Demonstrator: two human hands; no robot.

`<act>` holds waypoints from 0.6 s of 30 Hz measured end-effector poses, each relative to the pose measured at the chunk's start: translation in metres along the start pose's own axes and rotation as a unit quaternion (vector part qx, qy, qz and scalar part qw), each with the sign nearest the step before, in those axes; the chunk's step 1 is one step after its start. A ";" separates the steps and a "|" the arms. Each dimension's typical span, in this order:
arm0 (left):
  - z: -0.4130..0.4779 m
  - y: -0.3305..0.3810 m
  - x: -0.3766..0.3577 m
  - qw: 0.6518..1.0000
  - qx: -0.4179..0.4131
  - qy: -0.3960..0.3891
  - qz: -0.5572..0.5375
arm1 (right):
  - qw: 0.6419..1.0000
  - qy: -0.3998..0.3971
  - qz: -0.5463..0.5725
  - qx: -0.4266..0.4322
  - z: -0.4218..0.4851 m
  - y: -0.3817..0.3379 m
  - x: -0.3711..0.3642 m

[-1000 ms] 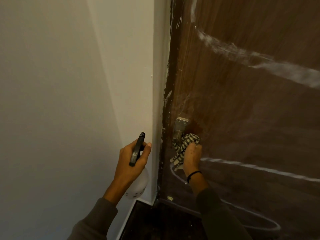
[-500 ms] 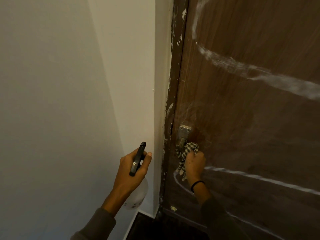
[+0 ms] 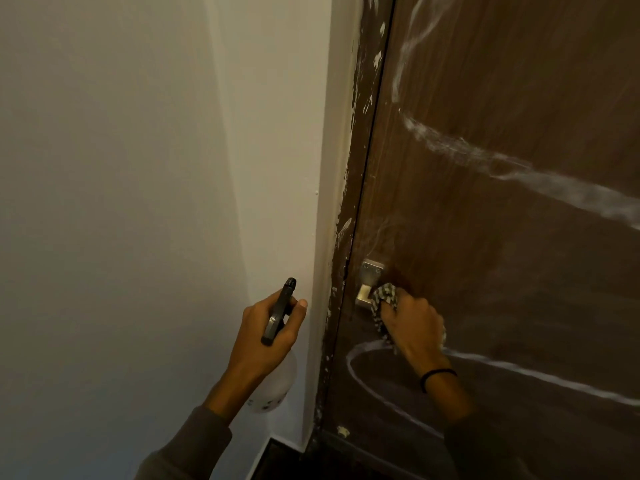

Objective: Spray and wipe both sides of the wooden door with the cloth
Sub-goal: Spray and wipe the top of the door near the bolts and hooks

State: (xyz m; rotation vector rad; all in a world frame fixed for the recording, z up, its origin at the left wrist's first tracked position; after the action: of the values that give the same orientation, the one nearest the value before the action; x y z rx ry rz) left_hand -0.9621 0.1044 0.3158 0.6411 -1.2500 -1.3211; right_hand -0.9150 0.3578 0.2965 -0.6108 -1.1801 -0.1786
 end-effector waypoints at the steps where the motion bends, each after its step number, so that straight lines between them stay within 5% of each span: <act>1: 0.000 0.003 0.001 1.000 -0.004 -0.004 -0.003 | 1.000 0.002 0.001 0.008 -0.001 0.002 0.004; 9: 0.013 0.042 0.005 0.997 -0.038 -0.044 -0.058 | 0.999 0.004 0.004 0.052 -0.021 0.008 0.052; 18: 0.029 0.117 0.004 0.982 -0.123 -0.087 -0.112 | 0.983 0.141 0.041 0.112 -0.044 -0.010 0.168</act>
State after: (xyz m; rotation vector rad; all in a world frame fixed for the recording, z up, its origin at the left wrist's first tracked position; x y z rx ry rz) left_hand -0.9484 0.1348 0.4319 0.5089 -1.1527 -1.7196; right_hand -0.8182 0.3560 0.4412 -0.4188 -0.8849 -0.0575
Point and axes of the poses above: each hand's wrist, its own z-axis towards the middle knuckle, its own x-axis out of the back of the hand, y = z × x, the point moved 3 cm from there along z, towards the middle knuckle, and after that the axes turned 1 degree about z, right-handed, at the moved point
